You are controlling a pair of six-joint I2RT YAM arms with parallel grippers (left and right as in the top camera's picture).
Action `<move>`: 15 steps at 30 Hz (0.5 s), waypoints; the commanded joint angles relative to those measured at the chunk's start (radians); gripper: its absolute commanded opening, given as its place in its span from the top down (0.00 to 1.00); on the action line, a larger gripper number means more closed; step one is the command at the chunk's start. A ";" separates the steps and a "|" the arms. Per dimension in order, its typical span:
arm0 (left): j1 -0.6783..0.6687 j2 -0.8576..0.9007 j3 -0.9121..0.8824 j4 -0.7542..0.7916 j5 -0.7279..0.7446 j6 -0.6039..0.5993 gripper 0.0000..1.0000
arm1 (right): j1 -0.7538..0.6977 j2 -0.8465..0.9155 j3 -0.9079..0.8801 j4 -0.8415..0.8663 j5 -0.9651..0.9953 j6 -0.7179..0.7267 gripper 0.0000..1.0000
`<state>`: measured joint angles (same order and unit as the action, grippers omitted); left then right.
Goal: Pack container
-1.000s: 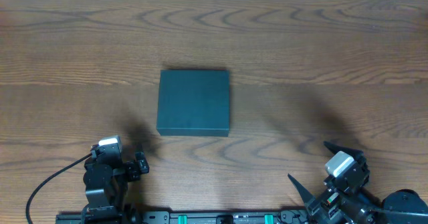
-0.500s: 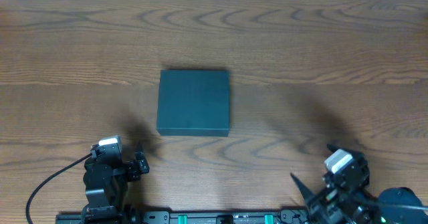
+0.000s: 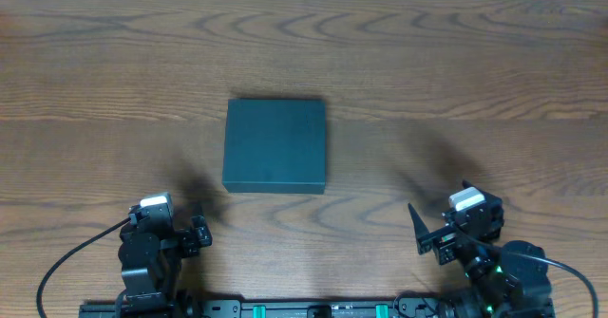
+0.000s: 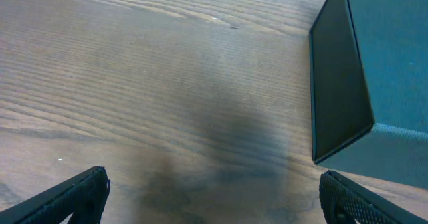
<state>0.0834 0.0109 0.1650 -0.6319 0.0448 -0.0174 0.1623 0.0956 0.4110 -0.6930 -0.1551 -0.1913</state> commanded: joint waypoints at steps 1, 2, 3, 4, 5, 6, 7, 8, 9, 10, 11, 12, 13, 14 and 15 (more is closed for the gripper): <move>-0.003 -0.007 -0.010 -0.003 -0.012 0.021 0.01 | -0.050 -0.037 -0.062 0.034 -0.082 -0.035 0.01; -0.002 -0.007 -0.010 -0.003 -0.012 0.021 0.01 | -0.062 -0.043 -0.078 0.045 -0.085 -0.035 0.01; -0.002 -0.007 -0.010 -0.003 -0.012 0.021 0.01 | -0.074 -0.049 -0.095 0.058 -0.086 -0.035 0.01; -0.002 -0.007 -0.010 -0.003 -0.012 0.021 0.01 | -0.082 -0.054 -0.111 0.072 -0.086 -0.035 0.01; -0.003 -0.007 -0.010 -0.003 -0.012 0.021 0.01 | -0.090 -0.060 -0.127 0.087 -0.086 -0.035 0.01; -0.002 -0.007 -0.010 -0.003 -0.012 0.021 0.01 | -0.095 -0.066 -0.146 0.107 -0.085 -0.035 0.01; -0.003 -0.007 -0.011 -0.003 -0.012 0.021 0.01 | -0.099 -0.072 -0.166 0.129 -0.085 -0.035 0.01; -0.002 -0.007 -0.010 -0.003 -0.012 0.021 0.02 | -0.101 -0.077 -0.186 0.152 -0.085 -0.035 0.01; -0.003 -0.007 -0.010 -0.003 -0.012 0.021 0.01 | -0.103 -0.081 -0.203 0.173 -0.085 -0.035 0.01; -0.003 -0.007 -0.010 -0.003 -0.012 0.021 0.01 | -0.104 -0.084 -0.219 0.193 -0.085 -0.035 0.01; -0.003 -0.007 -0.010 -0.003 -0.012 0.021 0.01 | -0.105 -0.088 -0.239 0.217 -0.085 -0.035 0.01; -0.003 -0.007 -0.010 -0.003 -0.012 0.021 0.01 | -0.105 -0.090 -0.257 0.239 -0.085 -0.035 0.01; -0.002 -0.007 -0.010 -0.003 -0.012 0.021 0.01 | -0.105 -0.090 -0.270 0.255 -0.085 -0.035 0.01; -0.002 -0.007 -0.011 -0.003 -0.012 0.021 0.01 | -0.105 -0.090 -0.287 0.277 -0.085 -0.035 0.01; -0.003 -0.007 -0.010 -0.003 -0.012 0.021 0.01 | -0.105 -0.090 -0.294 0.292 -0.085 -0.035 0.01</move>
<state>0.0834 0.0109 0.1650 -0.6319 0.0448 -0.0174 0.0654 0.0166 0.1432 -0.4244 -0.2295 -0.2161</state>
